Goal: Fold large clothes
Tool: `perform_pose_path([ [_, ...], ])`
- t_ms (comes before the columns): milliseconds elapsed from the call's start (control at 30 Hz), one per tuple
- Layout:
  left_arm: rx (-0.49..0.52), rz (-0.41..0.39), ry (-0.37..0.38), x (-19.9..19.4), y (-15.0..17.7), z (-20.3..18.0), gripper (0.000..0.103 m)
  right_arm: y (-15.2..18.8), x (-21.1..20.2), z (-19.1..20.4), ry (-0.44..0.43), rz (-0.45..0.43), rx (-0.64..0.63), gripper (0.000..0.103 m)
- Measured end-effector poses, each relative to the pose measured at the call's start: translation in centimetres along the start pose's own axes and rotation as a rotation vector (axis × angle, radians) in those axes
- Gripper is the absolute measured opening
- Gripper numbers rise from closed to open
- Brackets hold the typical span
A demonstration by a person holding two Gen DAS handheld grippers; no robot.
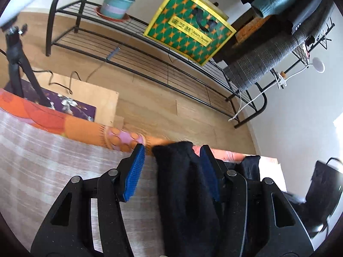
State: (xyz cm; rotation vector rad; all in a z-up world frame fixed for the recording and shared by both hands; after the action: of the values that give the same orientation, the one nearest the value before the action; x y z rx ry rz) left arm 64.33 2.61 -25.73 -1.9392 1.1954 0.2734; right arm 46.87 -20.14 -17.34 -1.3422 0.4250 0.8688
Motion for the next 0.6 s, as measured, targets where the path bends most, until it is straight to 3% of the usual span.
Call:
perform_pose_path([
  [100,0.007,-0.007,-0.004,-0.7,-0.2,0.2,0.054,0.5,3.6,3.4,0.027,0.082,-0.078,0.045],
  [167,0.011,-0.006,-0.011,-0.7,-0.1,0.4,0.054,1.0,5.3,4.6,0.021,0.124,-0.088,0.034],
  [200,0.011,-0.005,-0.011,-0.6,0.0,0.5,0.054,1.2,6.2,5.2,0.003,0.146,-0.087,0.023],
  [300,0.017,-0.001,-0.019,-0.5,0.3,0.7,0.054,1.3,6.6,5.9,-0.023,0.135,-0.098,0.004],
  [433,0.049,0.000,-0.029,-0.8,0.8,0.6,0.054,1.5,4.1,7.0,0.087,0.011,-0.168,0.002],
  [500,0.084,-0.001,-0.044,-0.9,1.1,0.2,0.054,1.2,2.8,6.0,0.112,-0.033,-0.143,0.002],
  [600,0.139,0.011,-0.060,-0.2,1.7,-0.9,0.054,1.7,4.6,4.3,0.102,0.023,-0.084,0.003],
])
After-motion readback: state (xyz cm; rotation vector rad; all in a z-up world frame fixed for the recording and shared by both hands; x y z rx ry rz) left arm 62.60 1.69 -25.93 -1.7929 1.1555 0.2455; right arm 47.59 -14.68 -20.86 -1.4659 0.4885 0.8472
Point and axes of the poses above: each gripper's, at about its wrist camera, not at the fingertips, and x roughly the way its jaws point, z to its left, y to its underside, the point moved 2 cm from there along x, roughly the way its jaws point, and after that the axes turned 8 degrees about y, right-handed, at the moved point
